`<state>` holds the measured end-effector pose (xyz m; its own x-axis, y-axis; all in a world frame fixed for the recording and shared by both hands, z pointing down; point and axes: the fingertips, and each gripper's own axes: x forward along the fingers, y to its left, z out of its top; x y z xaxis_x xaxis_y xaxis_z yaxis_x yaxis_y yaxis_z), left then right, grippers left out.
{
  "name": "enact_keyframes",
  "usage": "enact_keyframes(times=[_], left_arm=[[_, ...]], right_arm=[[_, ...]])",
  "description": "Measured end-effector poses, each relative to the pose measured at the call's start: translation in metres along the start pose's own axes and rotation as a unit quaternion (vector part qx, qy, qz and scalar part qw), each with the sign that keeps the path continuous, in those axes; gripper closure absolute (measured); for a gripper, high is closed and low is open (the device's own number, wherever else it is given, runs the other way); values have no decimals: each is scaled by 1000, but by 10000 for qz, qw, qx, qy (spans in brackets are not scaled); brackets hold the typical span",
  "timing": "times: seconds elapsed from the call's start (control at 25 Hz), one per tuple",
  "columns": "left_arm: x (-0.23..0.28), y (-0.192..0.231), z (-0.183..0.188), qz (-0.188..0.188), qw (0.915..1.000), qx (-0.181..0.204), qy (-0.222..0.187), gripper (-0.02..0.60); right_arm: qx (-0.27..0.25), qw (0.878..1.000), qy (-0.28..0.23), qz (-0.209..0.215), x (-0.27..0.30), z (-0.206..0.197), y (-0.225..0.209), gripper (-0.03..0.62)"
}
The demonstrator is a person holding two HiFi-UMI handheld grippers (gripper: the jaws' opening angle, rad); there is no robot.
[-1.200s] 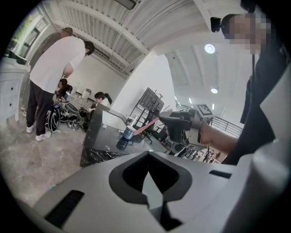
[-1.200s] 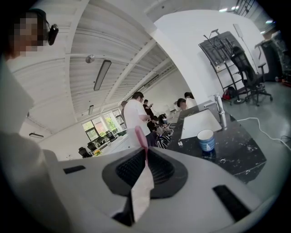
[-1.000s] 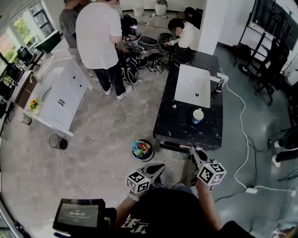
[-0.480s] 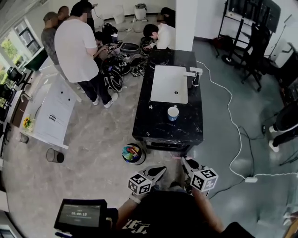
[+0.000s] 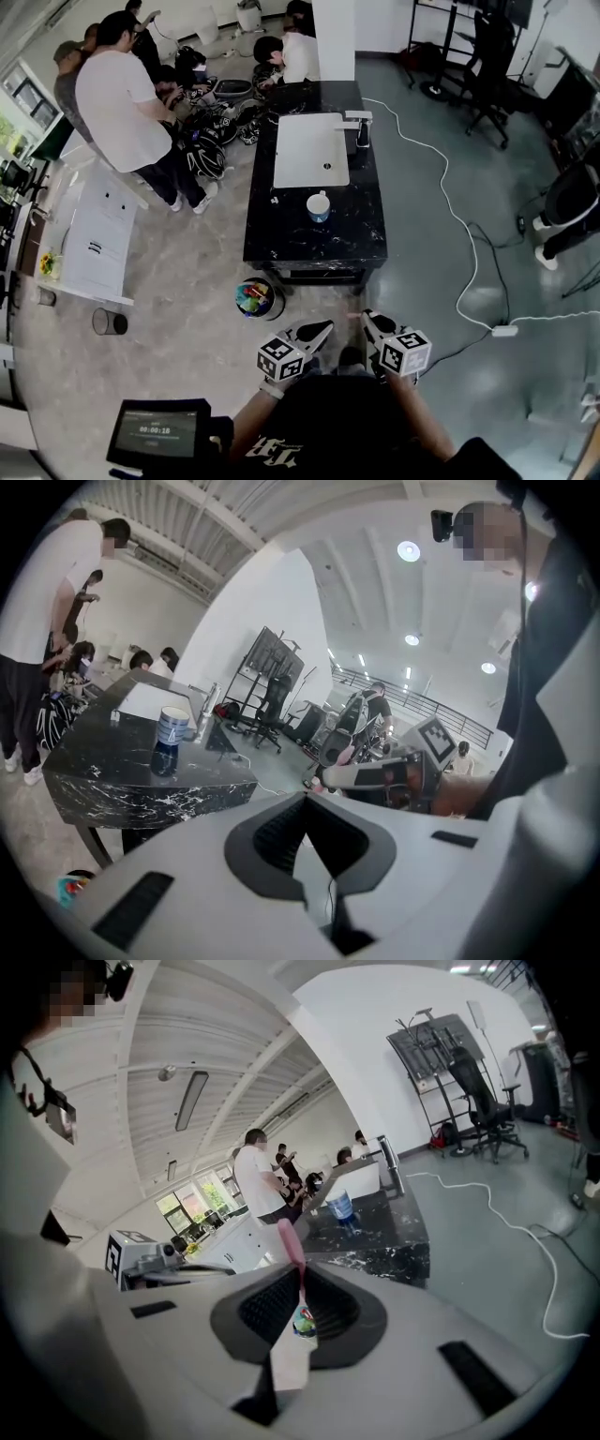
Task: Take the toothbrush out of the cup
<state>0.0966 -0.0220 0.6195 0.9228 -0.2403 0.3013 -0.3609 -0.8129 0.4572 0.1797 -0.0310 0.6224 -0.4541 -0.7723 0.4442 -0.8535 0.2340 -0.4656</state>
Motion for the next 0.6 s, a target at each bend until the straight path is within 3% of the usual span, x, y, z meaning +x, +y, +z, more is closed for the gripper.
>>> enact_keyframes(times=[0.24, 0.6], left_arm=[[4, -10, -26, -23, 9997, -140, 212, 577], [1, -7, -39, 48, 9996, -225, 158, 577]], right_arm=[[-253, 9984, 503, 37, 0, -42, 6, 586], [-550, 9963, 590, 298, 15, -54, 29, 586]])
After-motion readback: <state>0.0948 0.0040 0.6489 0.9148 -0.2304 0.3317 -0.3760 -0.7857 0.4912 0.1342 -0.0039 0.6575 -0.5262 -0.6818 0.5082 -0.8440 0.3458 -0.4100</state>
